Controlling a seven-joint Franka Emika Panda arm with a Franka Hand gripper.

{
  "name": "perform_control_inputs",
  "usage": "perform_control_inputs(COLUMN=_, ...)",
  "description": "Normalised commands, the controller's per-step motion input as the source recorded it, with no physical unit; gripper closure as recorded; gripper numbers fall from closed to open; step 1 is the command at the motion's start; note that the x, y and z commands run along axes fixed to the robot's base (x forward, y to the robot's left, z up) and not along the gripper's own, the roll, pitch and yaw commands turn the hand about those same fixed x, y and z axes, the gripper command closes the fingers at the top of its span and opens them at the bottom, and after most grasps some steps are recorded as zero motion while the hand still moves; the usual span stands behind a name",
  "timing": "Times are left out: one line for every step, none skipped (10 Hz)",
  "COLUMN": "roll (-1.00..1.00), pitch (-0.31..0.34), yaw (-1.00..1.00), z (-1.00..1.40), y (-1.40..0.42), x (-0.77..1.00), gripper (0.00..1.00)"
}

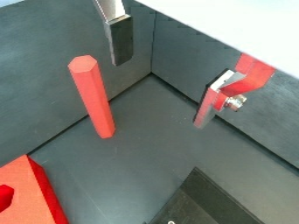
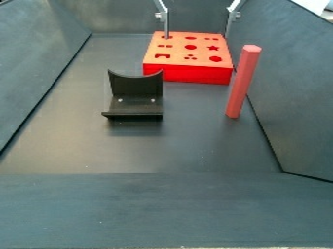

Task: Pick up the hexagon object. Move up. Move to above the board. Insert the hexagon object.
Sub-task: Pick up the hexagon object.

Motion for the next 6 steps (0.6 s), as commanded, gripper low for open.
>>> perform_control_inputs(roll=-0.01, pitch=0.000, yaw=0.00, z=0.00, y=0.00, x=0.00, gripper=0.00)
perform_control_inputs(roll=0.00, pitch=-0.001, yaw=0.11, z=-0.02, y=-0.02, x=-0.27, gripper=0.00)
perform_control_inputs(roll=0.00, pitch=-0.027, yaw=0.49, z=-0.01, y=-0.12, x=-0.64, gripper=0.00)
perform_control_inputs(roll=0.00, pitch=-0.089, yaw=0.65, z=0.00, y=-0.13, x=-0.58, gripper=0.00)
perform_control_inputs(roll=0.07, pitch=-0.100, yaw=0.70, z=0.00, y=-0.14, x=-0.53, gripper=0.00)
perform_control_inputs(roll=0.14, pitch=-0.099, yaw=0.67, z=-0.02, y=-0.12, x=-0.55, gripper=0.00)
